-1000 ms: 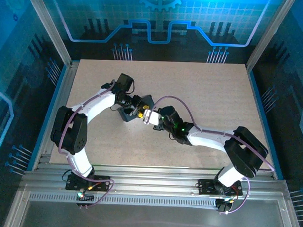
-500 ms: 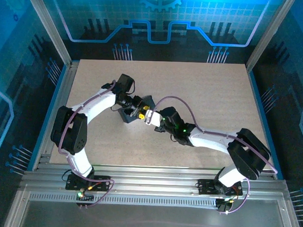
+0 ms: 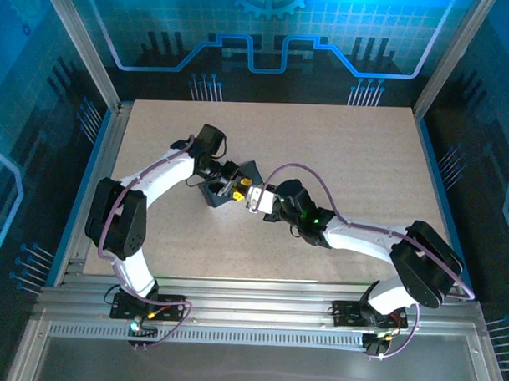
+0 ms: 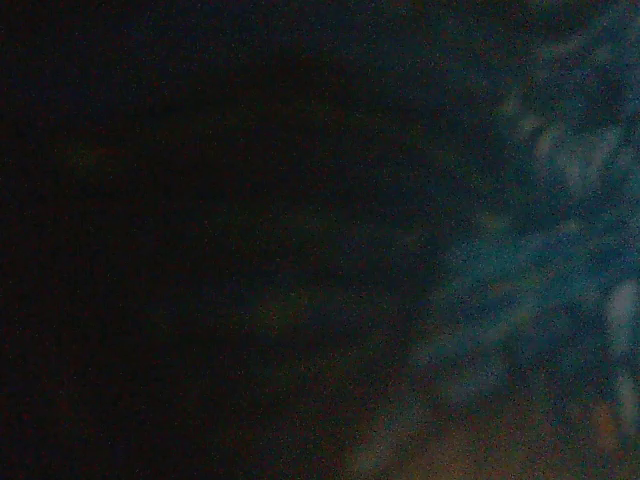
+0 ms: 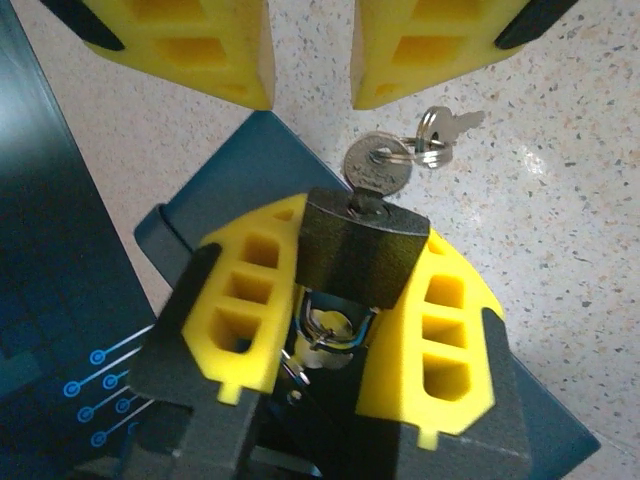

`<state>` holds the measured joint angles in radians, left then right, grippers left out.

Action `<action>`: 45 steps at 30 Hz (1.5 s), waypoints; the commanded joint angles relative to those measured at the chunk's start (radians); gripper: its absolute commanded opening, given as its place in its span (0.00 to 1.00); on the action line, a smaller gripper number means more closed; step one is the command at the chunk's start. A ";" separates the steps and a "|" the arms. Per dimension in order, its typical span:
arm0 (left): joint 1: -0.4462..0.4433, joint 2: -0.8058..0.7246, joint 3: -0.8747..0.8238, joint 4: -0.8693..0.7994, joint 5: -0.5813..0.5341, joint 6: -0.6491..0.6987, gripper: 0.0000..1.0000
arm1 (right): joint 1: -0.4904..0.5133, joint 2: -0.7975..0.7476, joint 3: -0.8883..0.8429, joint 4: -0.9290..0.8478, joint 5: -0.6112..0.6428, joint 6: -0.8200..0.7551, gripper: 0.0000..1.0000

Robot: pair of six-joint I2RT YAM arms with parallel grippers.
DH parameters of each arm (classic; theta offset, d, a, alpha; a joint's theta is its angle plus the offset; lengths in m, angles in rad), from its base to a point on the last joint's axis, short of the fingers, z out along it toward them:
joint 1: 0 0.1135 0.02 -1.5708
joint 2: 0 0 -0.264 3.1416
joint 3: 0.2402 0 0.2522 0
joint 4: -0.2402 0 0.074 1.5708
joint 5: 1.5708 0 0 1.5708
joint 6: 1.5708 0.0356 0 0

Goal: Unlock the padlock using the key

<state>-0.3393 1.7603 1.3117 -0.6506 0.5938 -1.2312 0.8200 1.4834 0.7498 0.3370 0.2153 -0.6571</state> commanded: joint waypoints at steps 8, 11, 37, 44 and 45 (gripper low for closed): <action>-0.001 -0.039 0.016 -0.021 0.049 0.000 0.00 | 0.031 0.074 0.067 0.070 -0.003 -0.052 0.22; -0.001 -0.039 0.014 -0.021 0.047 0.000 0.00 | 0.033 0.090 0.080 0.070 0.006 -0.059 0.21; -0.001 -0.035 -0.002 0.001 0.047 -0.002 0.00 | 0.016 0.098 0.246 -0.182 -0.204 0.559 0.00; -0.002 -0.047 -0.012 0.017 0.048 -0.017 0.00 | -0.059 0.104 0.194 -0.002 -0.277 1.018 0.00; -0.001 -0.048 -0.014 0.020 0.048 -0.020 0.00 | -0.076 0.101 0.178 0.042 -0.308 1.094 0.00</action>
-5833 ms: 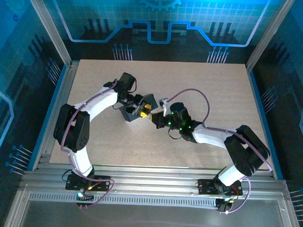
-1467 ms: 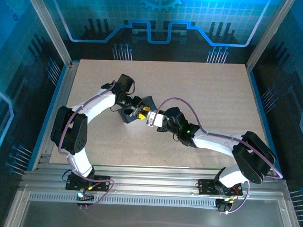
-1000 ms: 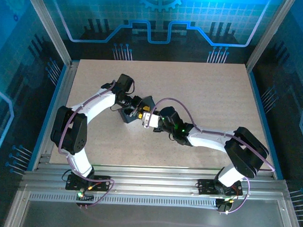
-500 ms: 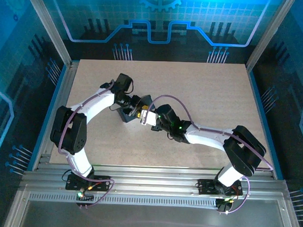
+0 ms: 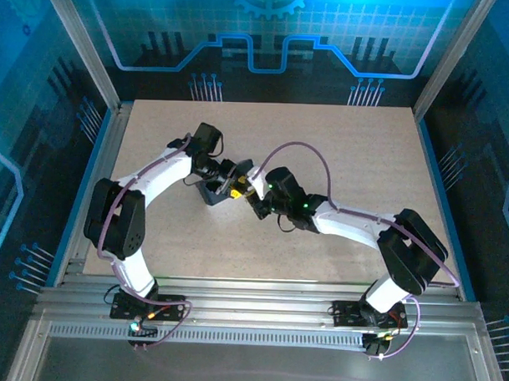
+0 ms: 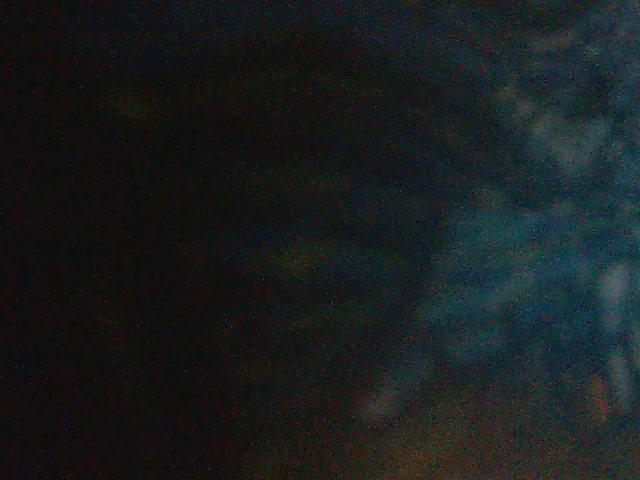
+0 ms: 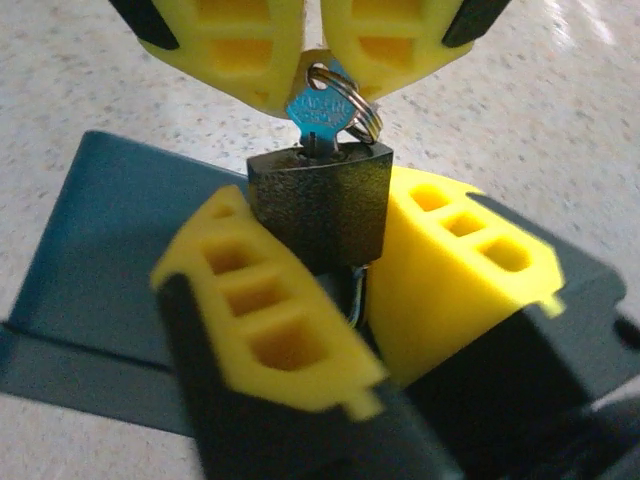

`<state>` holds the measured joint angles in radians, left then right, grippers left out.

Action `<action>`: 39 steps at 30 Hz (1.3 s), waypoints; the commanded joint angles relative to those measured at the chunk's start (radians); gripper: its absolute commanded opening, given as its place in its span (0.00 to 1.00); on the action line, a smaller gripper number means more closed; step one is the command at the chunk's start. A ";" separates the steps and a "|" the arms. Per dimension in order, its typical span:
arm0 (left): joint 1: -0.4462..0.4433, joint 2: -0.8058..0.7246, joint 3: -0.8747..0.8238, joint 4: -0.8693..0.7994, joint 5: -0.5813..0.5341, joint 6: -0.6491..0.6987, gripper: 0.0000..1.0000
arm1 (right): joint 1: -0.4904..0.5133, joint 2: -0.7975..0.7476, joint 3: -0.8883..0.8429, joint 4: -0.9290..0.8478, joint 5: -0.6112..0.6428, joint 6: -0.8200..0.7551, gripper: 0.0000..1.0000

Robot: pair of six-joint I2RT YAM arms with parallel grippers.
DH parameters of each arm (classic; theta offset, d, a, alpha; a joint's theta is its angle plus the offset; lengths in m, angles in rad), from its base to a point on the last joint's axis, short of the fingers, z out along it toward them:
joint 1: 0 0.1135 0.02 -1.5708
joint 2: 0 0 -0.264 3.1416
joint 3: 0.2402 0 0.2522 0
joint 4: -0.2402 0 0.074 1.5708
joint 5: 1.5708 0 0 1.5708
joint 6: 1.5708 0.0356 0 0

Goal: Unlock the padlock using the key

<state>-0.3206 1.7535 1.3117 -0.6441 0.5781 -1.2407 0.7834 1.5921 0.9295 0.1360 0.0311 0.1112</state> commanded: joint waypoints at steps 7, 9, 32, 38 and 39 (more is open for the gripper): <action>-0.014 -0.040 -0.022 0.025 0.063 -0.010 0.00 | -0.116 0.004 0.071 0.148 -0.348 0.524 0.00; -0.008 -0.040 -0.025 0.028 0.063 -0.011 0.00 | -0.106 -0.006 0.114 -0.016 -0.314 0.413 0.04; 0.009 -0.041 -0.006 0.003 0.062 0.002 0.00 | 0.071 -0.101 -0.119 0.168 0.219 -0.643 0.30; 0.009 -0.047 -0.014 0.000 0.066 0.007 0.00 | 0.095 -0.030 -0.115 0.334 0.324 -0.757 0.30; 0.009 -0.048 -0.016 -0.001 0.066 0.007 0.00 | 0.093 -0.027 -0.111 0.336 0.326 -0.760 0.30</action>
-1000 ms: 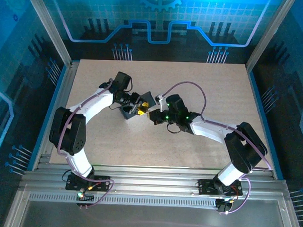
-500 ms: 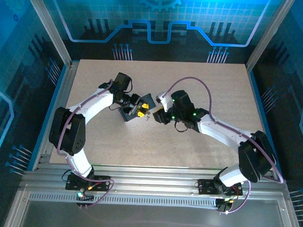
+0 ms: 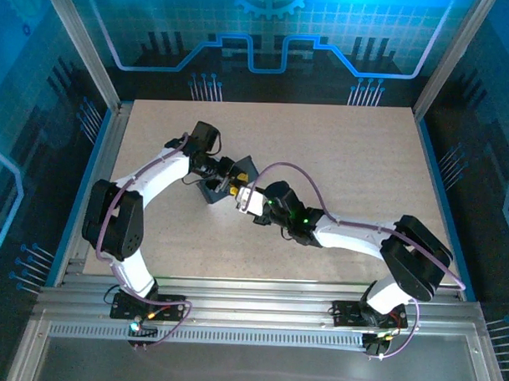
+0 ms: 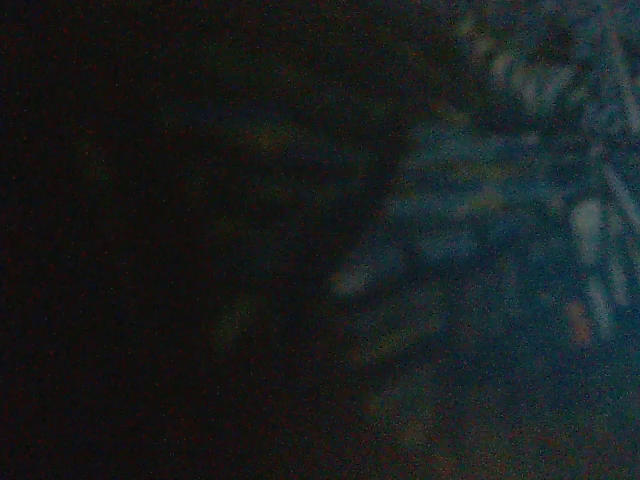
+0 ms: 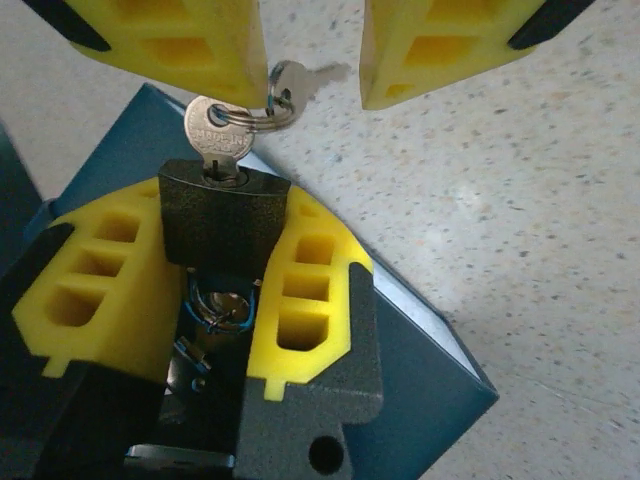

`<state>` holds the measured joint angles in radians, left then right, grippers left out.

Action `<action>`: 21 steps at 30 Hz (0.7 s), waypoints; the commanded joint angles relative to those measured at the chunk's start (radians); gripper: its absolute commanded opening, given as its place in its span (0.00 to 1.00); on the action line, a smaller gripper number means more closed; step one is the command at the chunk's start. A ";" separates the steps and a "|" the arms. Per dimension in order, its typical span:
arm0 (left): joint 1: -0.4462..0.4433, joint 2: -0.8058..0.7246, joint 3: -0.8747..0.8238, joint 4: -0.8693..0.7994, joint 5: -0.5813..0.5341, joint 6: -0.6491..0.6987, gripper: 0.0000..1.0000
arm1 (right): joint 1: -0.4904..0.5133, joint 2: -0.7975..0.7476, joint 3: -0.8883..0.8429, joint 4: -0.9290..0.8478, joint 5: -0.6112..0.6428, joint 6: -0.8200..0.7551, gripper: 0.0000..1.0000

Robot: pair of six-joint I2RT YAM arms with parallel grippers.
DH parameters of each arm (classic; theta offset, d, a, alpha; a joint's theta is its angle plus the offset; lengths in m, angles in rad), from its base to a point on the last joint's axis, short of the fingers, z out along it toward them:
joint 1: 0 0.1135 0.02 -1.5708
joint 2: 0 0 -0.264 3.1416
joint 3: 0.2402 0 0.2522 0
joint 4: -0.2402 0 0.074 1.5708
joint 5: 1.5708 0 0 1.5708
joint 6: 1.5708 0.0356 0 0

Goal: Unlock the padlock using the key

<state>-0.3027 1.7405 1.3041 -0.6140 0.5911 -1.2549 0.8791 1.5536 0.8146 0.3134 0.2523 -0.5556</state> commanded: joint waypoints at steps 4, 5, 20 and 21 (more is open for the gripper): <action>-0.009 -0.033 -0.008 -0.029 0.056 0.021 0.00 | -0.003 0.022 0.012 0.149 0.109 -0.093 0.30; -0.009 -0.032 -0.007 -0.029 0.056 0.021 0.00 | -0.003 0.025 0.010 0.149 0.112 -0.094 0.30; 0.002 -0.033 0.009 -0.055 0.056 0.037 0.00 | -0.036 -0.086 0.016 0.012 0.002 -0.112 0.30; 0.004 -0.037 0.010 -0.055 0.056 0.035 0.00 | -0.037 -0.081 0.021 0.014 -0.004 -0.111 0.30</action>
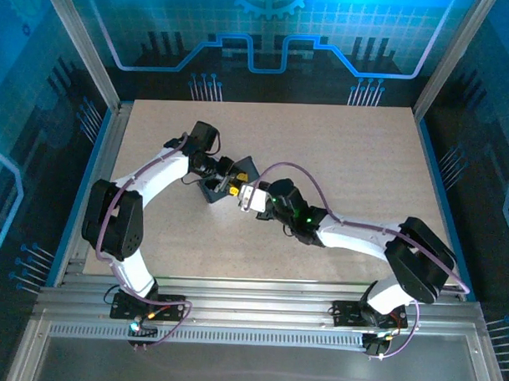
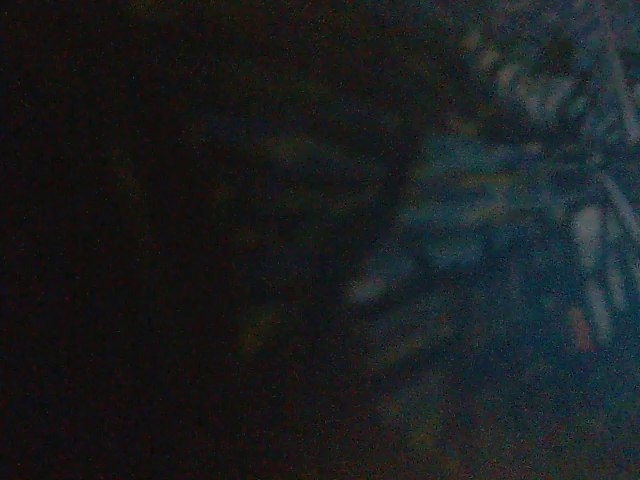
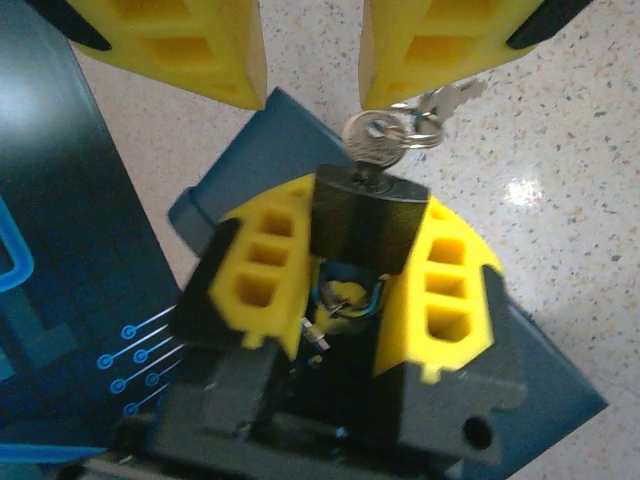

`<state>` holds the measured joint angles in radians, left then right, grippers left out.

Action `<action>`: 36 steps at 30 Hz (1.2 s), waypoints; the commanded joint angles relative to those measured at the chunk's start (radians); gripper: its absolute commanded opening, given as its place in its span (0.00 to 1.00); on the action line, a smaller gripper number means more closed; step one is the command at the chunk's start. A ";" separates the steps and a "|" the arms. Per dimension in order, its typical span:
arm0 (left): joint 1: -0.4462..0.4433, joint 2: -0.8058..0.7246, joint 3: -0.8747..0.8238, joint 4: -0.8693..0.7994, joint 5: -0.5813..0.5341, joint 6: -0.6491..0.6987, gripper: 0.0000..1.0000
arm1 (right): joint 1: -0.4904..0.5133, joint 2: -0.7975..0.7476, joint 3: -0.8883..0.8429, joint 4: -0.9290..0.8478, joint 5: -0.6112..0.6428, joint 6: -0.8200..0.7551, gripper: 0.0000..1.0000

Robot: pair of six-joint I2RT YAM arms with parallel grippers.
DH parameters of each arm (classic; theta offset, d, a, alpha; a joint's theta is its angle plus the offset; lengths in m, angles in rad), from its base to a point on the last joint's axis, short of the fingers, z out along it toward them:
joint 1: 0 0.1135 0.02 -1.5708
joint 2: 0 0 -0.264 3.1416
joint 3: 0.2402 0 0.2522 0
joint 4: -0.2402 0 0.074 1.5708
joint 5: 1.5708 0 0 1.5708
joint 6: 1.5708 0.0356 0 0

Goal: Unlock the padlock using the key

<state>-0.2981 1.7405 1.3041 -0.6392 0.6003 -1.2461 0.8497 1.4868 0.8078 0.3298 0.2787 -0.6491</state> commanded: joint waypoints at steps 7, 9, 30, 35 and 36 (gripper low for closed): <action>-0.001 -0.044 0.011 -0.034 0.049 0.024 0.00 | -0.008 0.033 0.047 -0.002 -0.069 -0.054 0.29; 0.001 -0.044 0.012 -0.035 0.050 0.024 0.00 | -0.009 0.034 0.041 -0.006 -0.085 -0.063 0.29; 0.004 -0.059 0.018 -0.042 0.050 0.028 0.00 | -0.011 0.098 0.066 -0.009 -0.104 -0.130 0.26; 0.004 -0.057 0.018 -0.043 0.050 0.027 0.00 | -0.008 0.103 0.106 -0.015 -0.105 -0.136 0.22; 0.002 -0.055 0.019 -0.040 0.052 0.024 0.00 | -0.008 0.107 0.108 -0.015 -0.102 -0.139 0.21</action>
<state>-0.2970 1.7283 1.3045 -0.6746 0.6003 -1.2400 0.8433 1.5784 0.8780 0.2920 0.1745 -0.7715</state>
